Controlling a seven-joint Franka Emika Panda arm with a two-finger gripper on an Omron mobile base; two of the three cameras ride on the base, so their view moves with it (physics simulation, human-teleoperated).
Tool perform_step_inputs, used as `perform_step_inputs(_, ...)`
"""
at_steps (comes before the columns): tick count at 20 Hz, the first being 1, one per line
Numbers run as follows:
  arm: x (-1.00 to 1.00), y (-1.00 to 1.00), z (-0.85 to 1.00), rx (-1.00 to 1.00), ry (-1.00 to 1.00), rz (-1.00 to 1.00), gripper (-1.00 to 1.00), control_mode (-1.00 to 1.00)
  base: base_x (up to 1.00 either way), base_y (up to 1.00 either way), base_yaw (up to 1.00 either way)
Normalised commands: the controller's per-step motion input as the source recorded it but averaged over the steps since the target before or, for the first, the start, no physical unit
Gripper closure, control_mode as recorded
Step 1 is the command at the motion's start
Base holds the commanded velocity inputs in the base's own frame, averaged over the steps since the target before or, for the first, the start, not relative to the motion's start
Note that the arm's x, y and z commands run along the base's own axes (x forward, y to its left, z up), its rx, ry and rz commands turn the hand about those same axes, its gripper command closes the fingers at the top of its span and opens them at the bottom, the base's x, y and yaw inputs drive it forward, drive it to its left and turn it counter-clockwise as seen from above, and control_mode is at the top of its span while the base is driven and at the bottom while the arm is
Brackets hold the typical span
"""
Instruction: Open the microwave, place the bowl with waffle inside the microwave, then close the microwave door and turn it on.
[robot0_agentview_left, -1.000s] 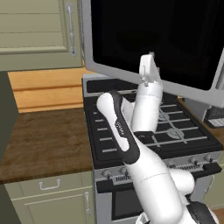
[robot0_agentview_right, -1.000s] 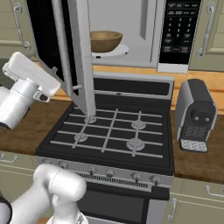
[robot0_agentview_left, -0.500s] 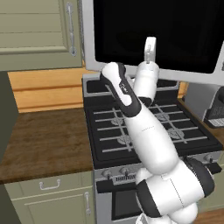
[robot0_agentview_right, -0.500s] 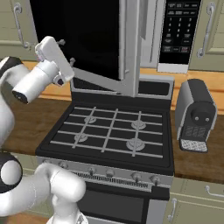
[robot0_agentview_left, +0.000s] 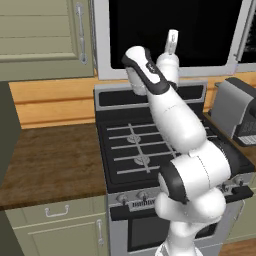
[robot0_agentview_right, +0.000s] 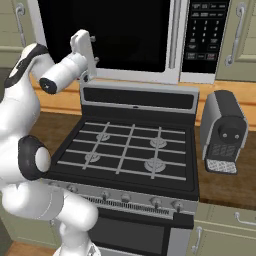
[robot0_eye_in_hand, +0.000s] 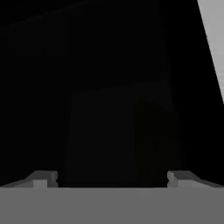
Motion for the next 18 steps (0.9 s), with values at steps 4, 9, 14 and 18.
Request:
perform_step_inputs(4, 1.0, -0.05, 0.07, 0.13, 0.06, 0.13, -1.0, -1.0, 0.0, 0.0, 0.0)
perform_step_inputs(9, 0.62, -0.1, 0.0, 0.07, 0.04, 0.15, -1.0, -1.0, 0.0, 0.0, 0.0)
perform_step_inputs(14, -0.55, -0.62, 0.32, 0.07, -0.22, 0.13, -1.0, -1.0, 0.0, 0.0, 0.0)
perform_step_inputs(18, -0.86, -0.62, 0.19, -0.09, -0.41, 0.02, -1.0, -1.0, 0.0, 0.0, 0.0)
